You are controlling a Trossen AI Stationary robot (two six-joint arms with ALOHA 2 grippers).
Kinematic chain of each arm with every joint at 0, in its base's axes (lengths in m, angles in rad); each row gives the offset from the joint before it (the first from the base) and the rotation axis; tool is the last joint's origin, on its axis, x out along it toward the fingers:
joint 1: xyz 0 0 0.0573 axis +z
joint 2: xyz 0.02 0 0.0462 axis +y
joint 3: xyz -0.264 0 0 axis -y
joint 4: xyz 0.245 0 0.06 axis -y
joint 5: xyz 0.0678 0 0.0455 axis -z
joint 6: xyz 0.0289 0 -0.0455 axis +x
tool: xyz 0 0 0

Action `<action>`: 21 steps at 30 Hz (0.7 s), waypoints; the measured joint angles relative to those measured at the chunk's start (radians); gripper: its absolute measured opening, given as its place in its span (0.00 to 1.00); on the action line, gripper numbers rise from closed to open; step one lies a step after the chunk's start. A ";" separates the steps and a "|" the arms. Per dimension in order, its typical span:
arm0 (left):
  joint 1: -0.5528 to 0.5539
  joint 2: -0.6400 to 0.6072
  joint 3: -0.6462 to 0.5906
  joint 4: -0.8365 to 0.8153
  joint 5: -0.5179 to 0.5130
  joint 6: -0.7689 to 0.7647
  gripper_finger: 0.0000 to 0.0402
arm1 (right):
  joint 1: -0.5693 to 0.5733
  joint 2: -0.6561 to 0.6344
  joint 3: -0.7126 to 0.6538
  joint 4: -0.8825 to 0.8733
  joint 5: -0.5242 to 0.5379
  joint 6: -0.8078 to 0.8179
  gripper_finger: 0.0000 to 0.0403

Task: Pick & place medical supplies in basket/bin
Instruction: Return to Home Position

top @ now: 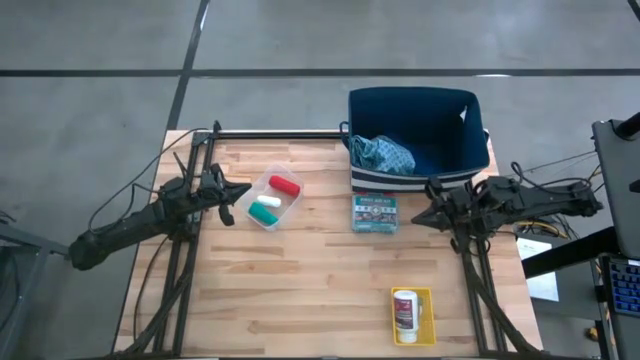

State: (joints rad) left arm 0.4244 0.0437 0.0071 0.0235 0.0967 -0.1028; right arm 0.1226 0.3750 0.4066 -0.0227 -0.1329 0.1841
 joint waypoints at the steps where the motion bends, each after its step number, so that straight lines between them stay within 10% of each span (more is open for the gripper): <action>1: 0.000 0.000 0.000 0.000 0.000 0.000 0.01 | 0.000 -0.023 -0.017 0.001 0.000 0.000 0.02; 21: 0.000 0.000 0.000 0.000 0.000 -0.002 0.01 | 0.000 -0.362 -0.273 -0.005 -0.006 0.063 0.02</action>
State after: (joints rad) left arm 0.4248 0.0437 0.0071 0.0235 0.0967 -0.1043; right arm 0.1223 0.0130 0.1334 -0.0277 -0.1385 0.2473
